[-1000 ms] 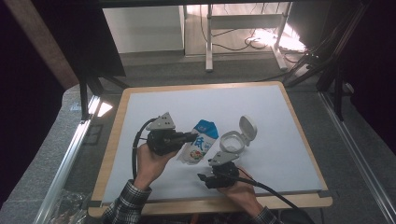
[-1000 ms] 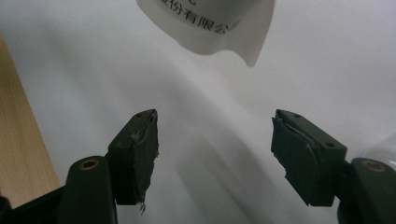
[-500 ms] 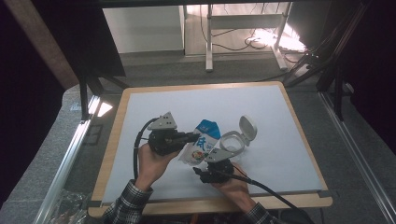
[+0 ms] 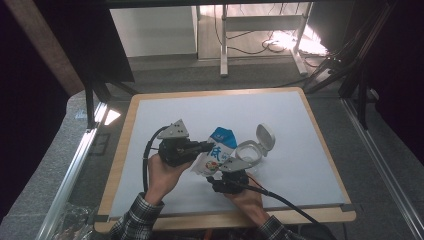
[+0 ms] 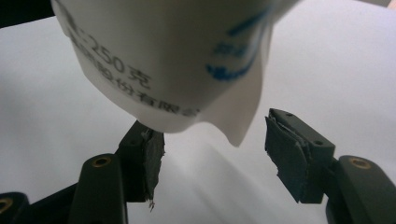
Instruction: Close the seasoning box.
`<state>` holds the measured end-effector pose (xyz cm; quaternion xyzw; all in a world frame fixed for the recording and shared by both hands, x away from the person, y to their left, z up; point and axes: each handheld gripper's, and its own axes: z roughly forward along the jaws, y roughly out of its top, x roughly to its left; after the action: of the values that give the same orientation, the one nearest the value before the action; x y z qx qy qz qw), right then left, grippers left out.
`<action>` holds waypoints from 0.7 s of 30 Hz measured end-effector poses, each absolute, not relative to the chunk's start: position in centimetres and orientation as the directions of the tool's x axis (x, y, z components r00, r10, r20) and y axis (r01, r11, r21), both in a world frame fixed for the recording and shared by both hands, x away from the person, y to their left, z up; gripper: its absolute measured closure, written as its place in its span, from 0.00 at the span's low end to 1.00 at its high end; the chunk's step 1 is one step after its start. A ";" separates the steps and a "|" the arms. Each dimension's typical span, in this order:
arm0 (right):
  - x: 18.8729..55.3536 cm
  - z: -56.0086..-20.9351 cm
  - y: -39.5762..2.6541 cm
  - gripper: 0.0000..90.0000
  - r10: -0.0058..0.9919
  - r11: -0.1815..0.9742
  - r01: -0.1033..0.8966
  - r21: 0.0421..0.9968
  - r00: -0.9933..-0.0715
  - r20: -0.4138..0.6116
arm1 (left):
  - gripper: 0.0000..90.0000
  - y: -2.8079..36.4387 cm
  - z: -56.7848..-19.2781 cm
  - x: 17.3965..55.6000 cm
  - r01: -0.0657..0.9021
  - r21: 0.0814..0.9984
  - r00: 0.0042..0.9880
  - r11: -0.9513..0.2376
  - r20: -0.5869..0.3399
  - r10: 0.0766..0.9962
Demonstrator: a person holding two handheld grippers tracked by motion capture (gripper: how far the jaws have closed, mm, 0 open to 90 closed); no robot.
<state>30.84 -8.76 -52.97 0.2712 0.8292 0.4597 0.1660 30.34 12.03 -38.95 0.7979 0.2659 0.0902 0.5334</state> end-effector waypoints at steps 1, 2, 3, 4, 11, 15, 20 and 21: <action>30.9 -53.0 -8.8 0.42 0.604 0.427 0.302 0.852 -0.797 -0.020 | 1.00 12.0 -39.0 30.3 0.329 0.899 0.842 -0.288 -0.140 0.522; 30.9 -53.1 -8.8 0.42 0.606 0.422 0.308 0.853 -0.796 -0.013 | 1.00 12.0 -39.0 30.3 0.329 0.900 0.842 -0.287 -0.141 0.521; 30.9 -53.1 -8.8 0.42 0.608 0.415 0.311 0.855 -0.794 -0.007 | 1.00 12.0 -39.0 30.3 0.329 0.900 0.841 -0.285 -0.143 0.521; 31.0 -53.1 -8.8 0.42 0.602 0.413 0.312 0.856 -0.798 0.000 | 1.00 12.1 -39.0 30.3 0.330 0.900 0.841 -0.284 -0.144 0.522; 31.0 -53.1 -8.7 0.41 0.614 0.370 0.310 0.876 -0.789 0.020 | 1.00 12.2 -39.1 30.3 0.342 0.902 0.840 -0.264 -0.167 0.517; 30.9 -53.2 -8.6 0.41 0.621 0.369 0.291 0.883 -0.784 -0.001 | 1.00 12.1 -39.1 30.3 0.345 0.902 0.840 -0.260 -0.173 0.515; 30.8 -53.3 -8.6 0.41 0.624 0.369 0.277 0.887 -0.782 -0.016 | 1.00 12.1 -38.9 30.2 0.344 0.903 0.839 -0.256 -0.174 0.515; 30.8 -53.3 -8.6 0.41 0.624 0.370 0.272 0.888 -0.781 -0.021 | 1.00 12.1 -38.9 30.2 0.344 0.903 0.840 -0.256 -0.174 0.514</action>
<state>30.83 -8.60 -53.26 0.2773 0.8077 0.4881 0.1804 30.24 12.12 -38.88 0.7886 0.2722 0.0781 0.5459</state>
